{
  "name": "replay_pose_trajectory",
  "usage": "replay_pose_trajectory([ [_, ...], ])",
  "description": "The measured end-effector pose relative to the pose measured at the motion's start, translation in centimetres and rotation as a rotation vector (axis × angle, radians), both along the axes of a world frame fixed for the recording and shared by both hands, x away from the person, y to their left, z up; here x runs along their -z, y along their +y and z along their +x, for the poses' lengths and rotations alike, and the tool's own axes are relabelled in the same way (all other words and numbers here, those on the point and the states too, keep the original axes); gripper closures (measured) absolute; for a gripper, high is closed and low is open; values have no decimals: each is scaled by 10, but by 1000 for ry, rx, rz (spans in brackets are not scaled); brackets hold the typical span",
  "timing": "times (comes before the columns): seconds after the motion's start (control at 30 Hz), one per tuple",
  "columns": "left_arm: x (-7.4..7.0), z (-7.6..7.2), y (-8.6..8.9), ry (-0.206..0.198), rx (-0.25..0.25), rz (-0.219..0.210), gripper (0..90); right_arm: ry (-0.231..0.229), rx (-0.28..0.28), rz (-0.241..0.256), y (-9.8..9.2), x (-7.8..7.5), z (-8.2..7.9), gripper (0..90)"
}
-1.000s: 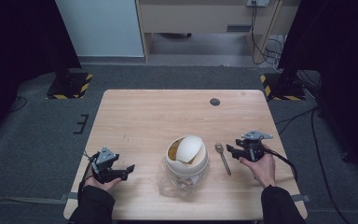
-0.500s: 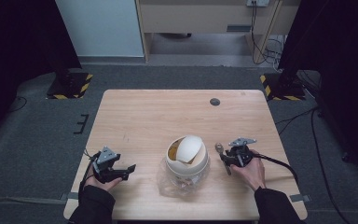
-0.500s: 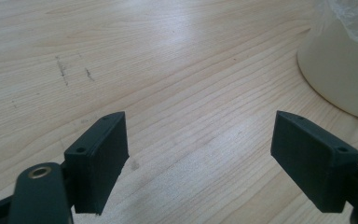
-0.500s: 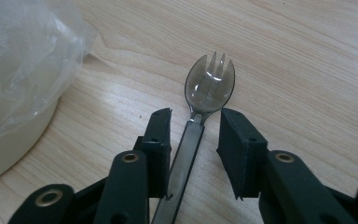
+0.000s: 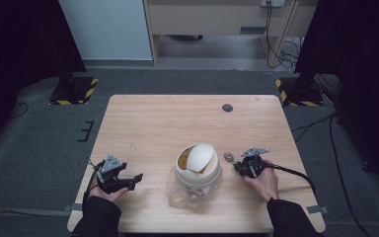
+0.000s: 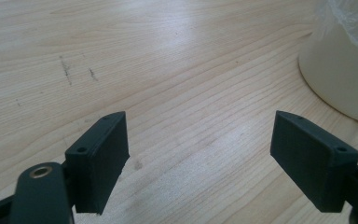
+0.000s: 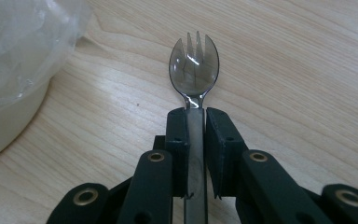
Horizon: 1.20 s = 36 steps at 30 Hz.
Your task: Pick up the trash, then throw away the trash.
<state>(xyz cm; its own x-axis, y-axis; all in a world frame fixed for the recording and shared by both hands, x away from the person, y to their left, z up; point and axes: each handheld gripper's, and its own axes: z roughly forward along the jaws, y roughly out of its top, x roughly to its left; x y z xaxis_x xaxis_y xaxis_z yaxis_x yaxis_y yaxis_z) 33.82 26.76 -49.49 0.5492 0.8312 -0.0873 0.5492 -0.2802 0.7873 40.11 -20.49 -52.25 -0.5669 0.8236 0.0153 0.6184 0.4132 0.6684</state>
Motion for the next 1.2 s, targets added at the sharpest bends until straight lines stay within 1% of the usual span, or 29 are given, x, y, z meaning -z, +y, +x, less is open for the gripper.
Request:
replay_pose_trajectory([
  [0.07,-1,0,0,-4,0,0,189,0,1,-7,-1,-1,0,800],
  [0.1,-1,0,0,-5,-1,-2,189,-4,3,-1,-2,-2,0,800],
  [0.2,-1,0,1,-7,-1,-6,189,-31,18,41,-6,-8,1,800],
  [0.23,-1,0,1,-7,-1,-6,189,-31,18,41,-6,-8,1,800],
  [0.27,-2,0,1,-10,-2,-9,189,-58,31,82,-11,-15,1,800],
  [0.37,-2,0,1,-14,-5,-13,189,-101,47,148,-17,-25,1,800],
  [0.57,-3,0,0,-19,-7,-15,190,-183,65,264,-30,-45,-2,800],
  [0.67,-5,-1,0,-28,-8,-34,192,-229,70,315,-35,-57,-4,800],
  [0.7,-5,-1,0,-28,-8,-34,194,-229,70,315,-35,-57,-4,800],
  [0.77,-8,-2,-1,-37,-9,-64,195,-268,69,341,-38,-67,-6,800],
  [0.83,-11,-4,-2,-45,-11,-91,195,-294,69,368,-41,-75,-8,800],
  [0.87,-14,-5,-4,-52,-17,-118,195,-311,62,395,-43,-81,-10,800],
  [0.9,-14,-5,-4,-52,-17,-118,195,-311,62,395,-43,-81,-10,800],
  [0.93,-18,-6,-5,-66,-26,-139,195,-331,56,410,-45,-87,-12,800],
  [1.03,-28,-7,-7,-108,-37,-148,195,-361,54,436,-47,-96,-14,800],
  [1.1,-37,-6,-8,-142,-33,-166,195,-377,44,454,-48,-101,-15,800],
  [1.17,-47,-6,-9,-180,-40,-188,195,-395,36,451,-48,-106,-17,800],
  [1.2,-52,-6,-9,-196,-40,-197,195,-403,31,460,-48,-109,-17,800],
])
